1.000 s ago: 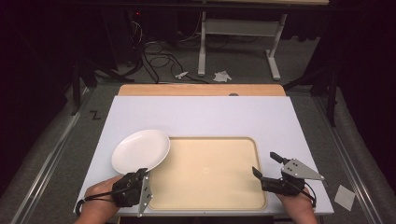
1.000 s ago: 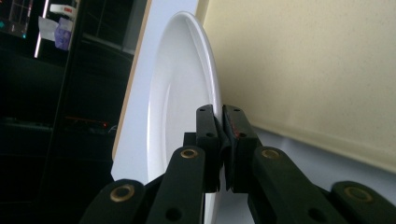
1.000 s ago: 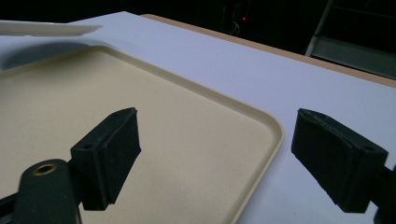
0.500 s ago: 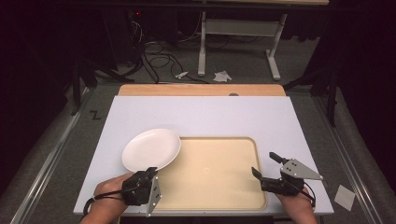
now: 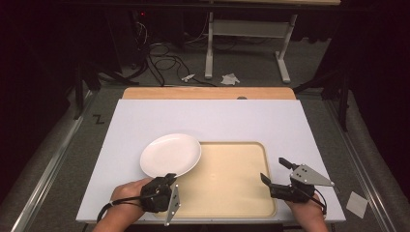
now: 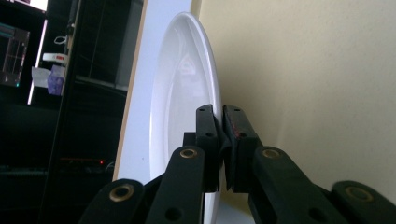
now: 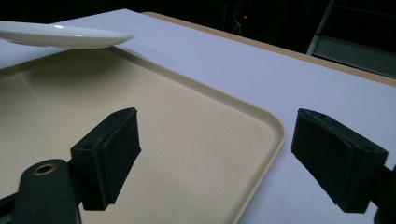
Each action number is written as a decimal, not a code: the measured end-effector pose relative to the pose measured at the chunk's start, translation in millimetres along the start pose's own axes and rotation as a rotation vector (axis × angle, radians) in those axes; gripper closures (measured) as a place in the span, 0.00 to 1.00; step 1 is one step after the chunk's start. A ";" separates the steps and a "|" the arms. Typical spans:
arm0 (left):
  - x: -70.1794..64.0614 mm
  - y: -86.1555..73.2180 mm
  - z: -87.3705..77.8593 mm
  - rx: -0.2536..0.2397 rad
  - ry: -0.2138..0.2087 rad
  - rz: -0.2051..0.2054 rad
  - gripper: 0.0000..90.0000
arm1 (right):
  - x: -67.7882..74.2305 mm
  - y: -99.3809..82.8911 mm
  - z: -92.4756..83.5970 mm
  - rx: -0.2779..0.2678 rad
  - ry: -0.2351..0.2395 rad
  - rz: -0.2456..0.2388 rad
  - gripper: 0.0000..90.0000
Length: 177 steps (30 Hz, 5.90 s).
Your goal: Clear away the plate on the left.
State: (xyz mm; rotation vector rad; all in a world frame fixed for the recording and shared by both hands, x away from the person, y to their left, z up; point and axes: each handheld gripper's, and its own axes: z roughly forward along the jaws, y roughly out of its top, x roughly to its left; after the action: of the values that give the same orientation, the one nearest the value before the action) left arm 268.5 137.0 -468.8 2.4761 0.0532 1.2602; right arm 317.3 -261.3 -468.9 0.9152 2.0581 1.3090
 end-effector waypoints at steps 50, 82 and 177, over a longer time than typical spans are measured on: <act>-37.4 76.9 30.9 -0.201 -0.086 0.182 0.95 | -2.1 -1.9 -0.7 -0.003 -0.002 0.007 0.18; -50.0 74.4 37.8 -0.199 -0.227 0.151 0.92 | -1.5 -1.5 -0.4 -0.003 0.005 0.007 0.18; 11.2 35.4 37.8 -0.318 -0.307 -0.392 0.56 | -0.2 -1.0 -0.6 0.006 0.005 0.009 0.18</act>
State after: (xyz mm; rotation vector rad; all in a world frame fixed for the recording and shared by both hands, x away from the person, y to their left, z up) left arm 300.6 94.7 -468.6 2.2120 0.2280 0.6638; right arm 316.7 -262.1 -469.6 0.9255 2.0653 1.3110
